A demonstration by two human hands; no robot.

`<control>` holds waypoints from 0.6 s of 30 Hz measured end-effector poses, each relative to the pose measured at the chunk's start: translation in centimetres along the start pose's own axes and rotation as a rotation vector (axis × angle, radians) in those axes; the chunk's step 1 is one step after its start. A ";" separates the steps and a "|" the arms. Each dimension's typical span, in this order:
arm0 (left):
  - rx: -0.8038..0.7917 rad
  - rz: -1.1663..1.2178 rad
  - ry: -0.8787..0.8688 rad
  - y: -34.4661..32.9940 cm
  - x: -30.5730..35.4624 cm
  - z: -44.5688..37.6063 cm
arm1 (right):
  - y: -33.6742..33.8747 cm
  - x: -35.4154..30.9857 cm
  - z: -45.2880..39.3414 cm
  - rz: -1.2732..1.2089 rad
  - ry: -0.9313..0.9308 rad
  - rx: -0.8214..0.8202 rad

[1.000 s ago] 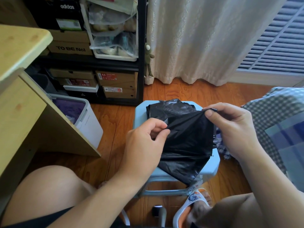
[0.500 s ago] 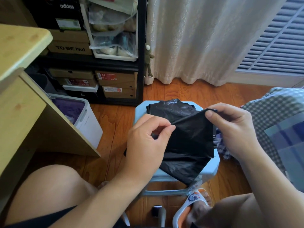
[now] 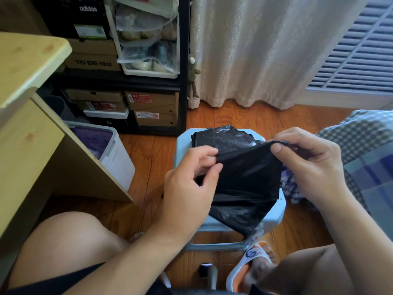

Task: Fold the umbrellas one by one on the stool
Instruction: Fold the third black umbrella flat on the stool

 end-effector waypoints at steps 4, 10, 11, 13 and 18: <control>0.022 -0.062 -0.097 0.8 -0.3 -0.3 | 0.3 -1.0 -0.5 0.032 -0.018 -0.100; 0.085 0.010 -0.171 2.5 0.7 -0.9 | 0.9 -1.9 -1.3 0.048 -0.122 -0.150; 0.059 0.072 -0.116 2.7 0.4 -1.3 | 0.8 -2.0 -1.2 0.050 -0.136 -0.152; -0.102 0.186 0.043 2.3 -0.8 -2.1 | 0.6 -2.2 -1.0 0.041 -0.156 -0.152; -0.431 0.090 0.180 0.3 -2.8 -2.8 | 0.6 -3.1 -0.8 0.053 -0.156 -0.156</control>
Point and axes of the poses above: each hand's wrist, its own z-axis away from the middle knuckle, its own y-axis out of the back of the hand, x = y × z, the point moved 5 cm from there along -z, towards the middle knuckle, and after that the axes turned 3 degrees about y, right-handed, at the moved point
